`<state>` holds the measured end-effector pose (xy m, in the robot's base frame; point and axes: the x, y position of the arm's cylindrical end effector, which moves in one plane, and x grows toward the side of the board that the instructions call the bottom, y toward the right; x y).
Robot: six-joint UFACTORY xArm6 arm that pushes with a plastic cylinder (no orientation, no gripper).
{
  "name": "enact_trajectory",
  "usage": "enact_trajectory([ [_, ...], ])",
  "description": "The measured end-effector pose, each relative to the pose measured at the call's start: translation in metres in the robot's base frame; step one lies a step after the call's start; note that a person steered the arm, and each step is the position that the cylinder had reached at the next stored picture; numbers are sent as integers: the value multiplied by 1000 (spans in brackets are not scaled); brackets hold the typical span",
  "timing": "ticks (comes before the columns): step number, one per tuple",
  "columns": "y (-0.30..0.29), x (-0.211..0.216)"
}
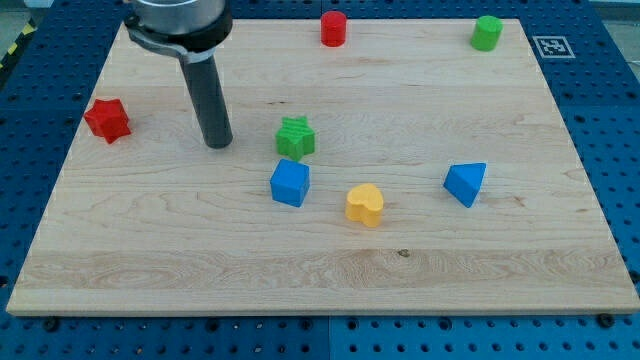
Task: Push the blue cube towards center right
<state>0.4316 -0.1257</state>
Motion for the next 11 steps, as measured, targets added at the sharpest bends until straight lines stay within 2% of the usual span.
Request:
enact_trajectory([
  [2,6,36],
  [4,50,77],
  [7,95,56],
  [8,128,61],
  [10,151,32],
  [11,173,32],
])
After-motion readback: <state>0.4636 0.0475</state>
